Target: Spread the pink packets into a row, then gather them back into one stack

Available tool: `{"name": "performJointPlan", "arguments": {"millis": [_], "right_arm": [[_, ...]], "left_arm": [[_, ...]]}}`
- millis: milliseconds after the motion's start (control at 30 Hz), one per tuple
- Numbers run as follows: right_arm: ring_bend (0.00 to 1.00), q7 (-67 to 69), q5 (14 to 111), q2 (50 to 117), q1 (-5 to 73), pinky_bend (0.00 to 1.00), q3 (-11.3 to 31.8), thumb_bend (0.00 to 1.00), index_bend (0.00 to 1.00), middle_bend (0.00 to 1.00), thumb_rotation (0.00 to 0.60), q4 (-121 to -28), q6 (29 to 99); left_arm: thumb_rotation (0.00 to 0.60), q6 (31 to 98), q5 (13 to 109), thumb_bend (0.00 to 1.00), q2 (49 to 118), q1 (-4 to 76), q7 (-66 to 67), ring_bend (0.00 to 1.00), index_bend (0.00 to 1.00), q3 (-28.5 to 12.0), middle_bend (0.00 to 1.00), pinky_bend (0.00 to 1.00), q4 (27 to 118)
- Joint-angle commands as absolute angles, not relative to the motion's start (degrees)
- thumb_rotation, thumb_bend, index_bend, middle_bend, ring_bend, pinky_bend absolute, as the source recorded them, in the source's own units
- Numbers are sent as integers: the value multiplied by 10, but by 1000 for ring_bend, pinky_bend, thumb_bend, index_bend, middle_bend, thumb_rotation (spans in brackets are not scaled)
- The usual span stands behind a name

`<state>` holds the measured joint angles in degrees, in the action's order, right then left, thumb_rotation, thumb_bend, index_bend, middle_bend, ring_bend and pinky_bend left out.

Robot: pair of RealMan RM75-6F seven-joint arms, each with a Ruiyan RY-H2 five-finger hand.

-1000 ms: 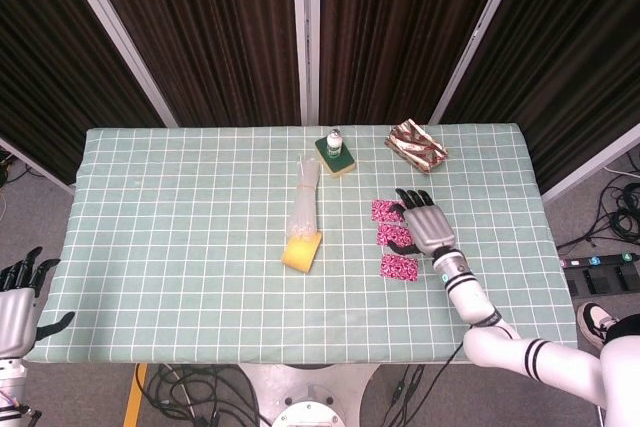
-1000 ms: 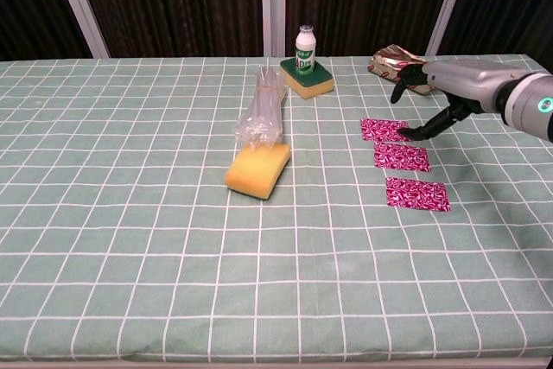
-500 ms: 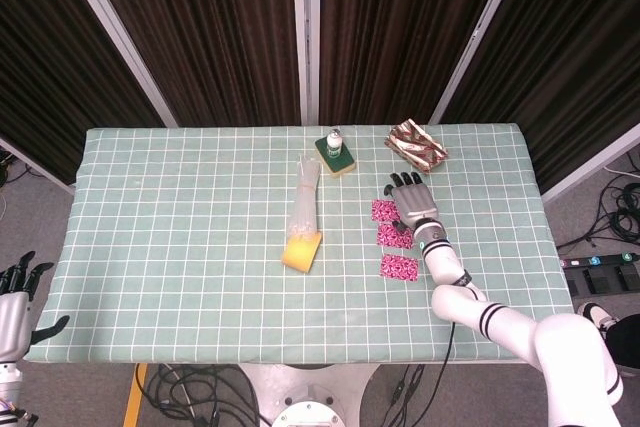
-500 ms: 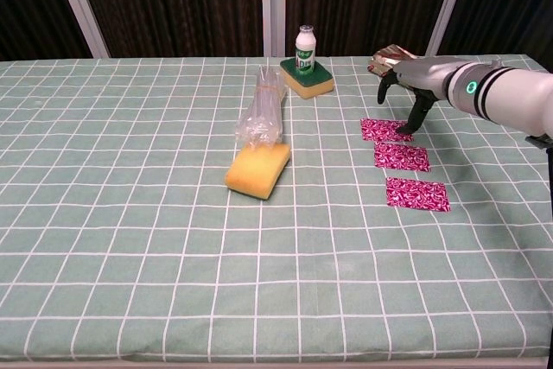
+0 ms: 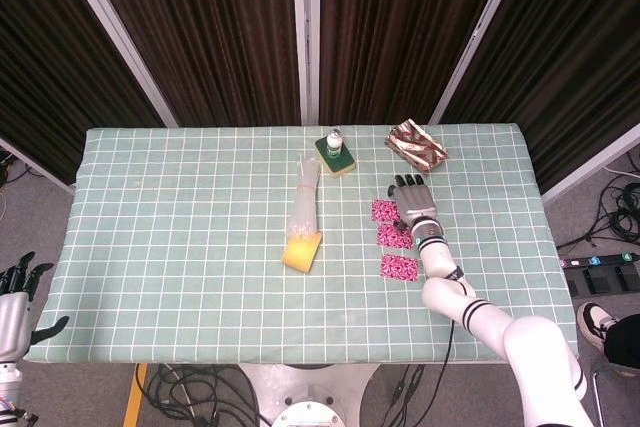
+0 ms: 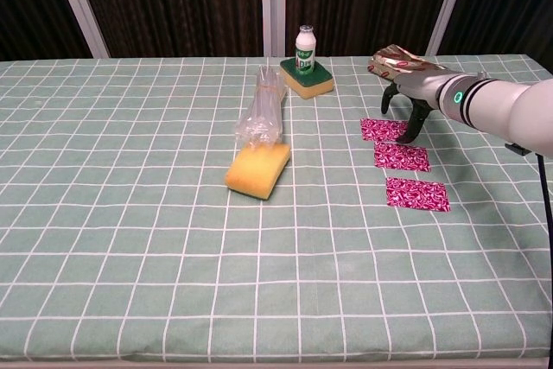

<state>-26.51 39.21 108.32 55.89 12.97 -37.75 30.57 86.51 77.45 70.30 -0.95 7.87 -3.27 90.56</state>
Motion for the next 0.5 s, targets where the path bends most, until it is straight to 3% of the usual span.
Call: {"name": "performJointPlan", "arguments": {"millis": [33, 500], "right_arm": [[0, -260, 398, 1092, 560, 0, 131, 156, 277, 63, 575, -364, 301], [0, -245, 423, 1121, 552, 0, 144, 109, 339, 87, 576, -324, 309]], "left_arm": [[600, 865, 774, 126, 703, -10, 79, 153, 268, -33, 180, 165, 906], [600, 862, 772, 127, 704, -10, 77, 153, 268, -32, 180, 165, 902]]}}
